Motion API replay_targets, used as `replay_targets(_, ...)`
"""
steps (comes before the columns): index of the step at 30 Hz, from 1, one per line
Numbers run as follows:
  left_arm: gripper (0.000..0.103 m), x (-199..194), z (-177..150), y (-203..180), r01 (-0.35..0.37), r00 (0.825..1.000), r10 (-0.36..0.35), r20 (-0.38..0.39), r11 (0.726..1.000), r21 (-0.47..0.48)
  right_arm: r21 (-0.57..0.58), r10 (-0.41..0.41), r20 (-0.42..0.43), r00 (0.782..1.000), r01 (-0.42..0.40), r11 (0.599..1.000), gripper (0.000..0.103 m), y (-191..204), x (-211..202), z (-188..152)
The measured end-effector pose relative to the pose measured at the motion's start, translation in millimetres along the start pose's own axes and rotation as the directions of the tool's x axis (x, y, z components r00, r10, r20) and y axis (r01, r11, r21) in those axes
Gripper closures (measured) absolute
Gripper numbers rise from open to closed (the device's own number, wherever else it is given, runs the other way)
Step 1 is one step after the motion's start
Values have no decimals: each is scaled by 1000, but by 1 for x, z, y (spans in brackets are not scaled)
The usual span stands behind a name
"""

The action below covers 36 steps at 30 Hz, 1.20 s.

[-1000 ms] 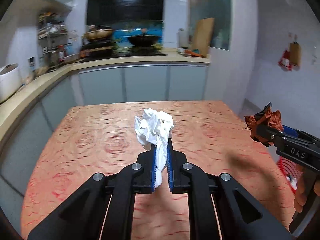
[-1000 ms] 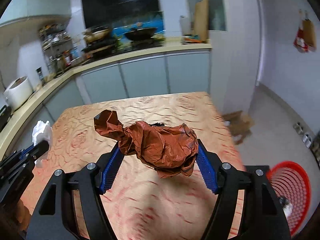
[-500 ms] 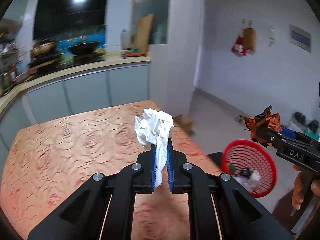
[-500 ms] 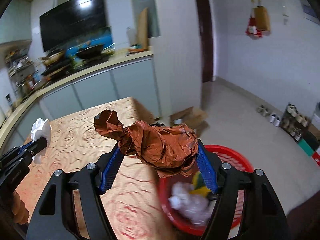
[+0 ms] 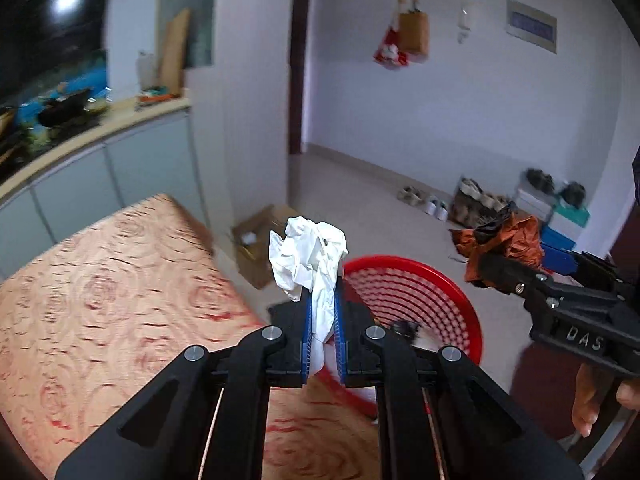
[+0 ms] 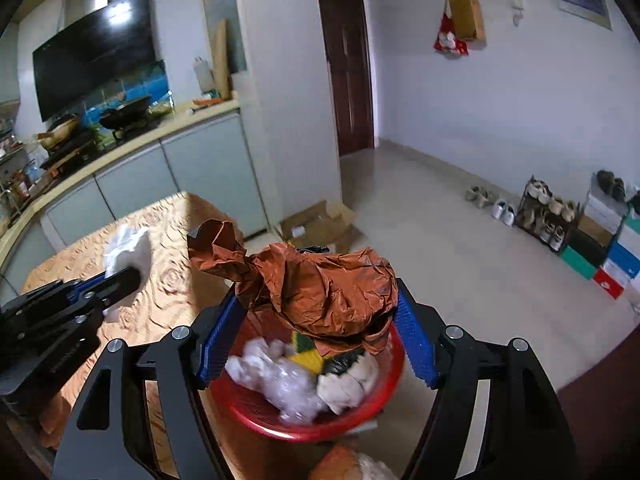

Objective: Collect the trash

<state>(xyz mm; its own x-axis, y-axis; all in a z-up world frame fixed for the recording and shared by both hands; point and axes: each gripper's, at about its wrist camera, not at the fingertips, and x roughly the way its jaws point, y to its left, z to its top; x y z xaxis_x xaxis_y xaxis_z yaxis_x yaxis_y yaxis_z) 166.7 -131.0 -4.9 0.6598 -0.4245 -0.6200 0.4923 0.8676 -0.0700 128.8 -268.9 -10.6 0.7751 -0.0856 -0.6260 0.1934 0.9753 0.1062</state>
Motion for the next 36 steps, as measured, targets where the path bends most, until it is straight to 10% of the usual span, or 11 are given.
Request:
replay_targets(10, 88, 61, -11, -12, 114, 984, -113, -140, 993, 0, -4, 20, -138, 990, -21, 1000, 32, -11, 43, -18)
replay_targets(19, 57, 73, -12, -3, 159, 975, -160, -156, 987, -22, 1, 30, -185, 982, -30, 1000, 23, -19, 69, -29)
replay_targets(36, 32, -7, -6, 29, -44, 999, 44, 3, 999, -25, 10, 63, -131, 989, -62, 998, 11, -10, 43, -30)
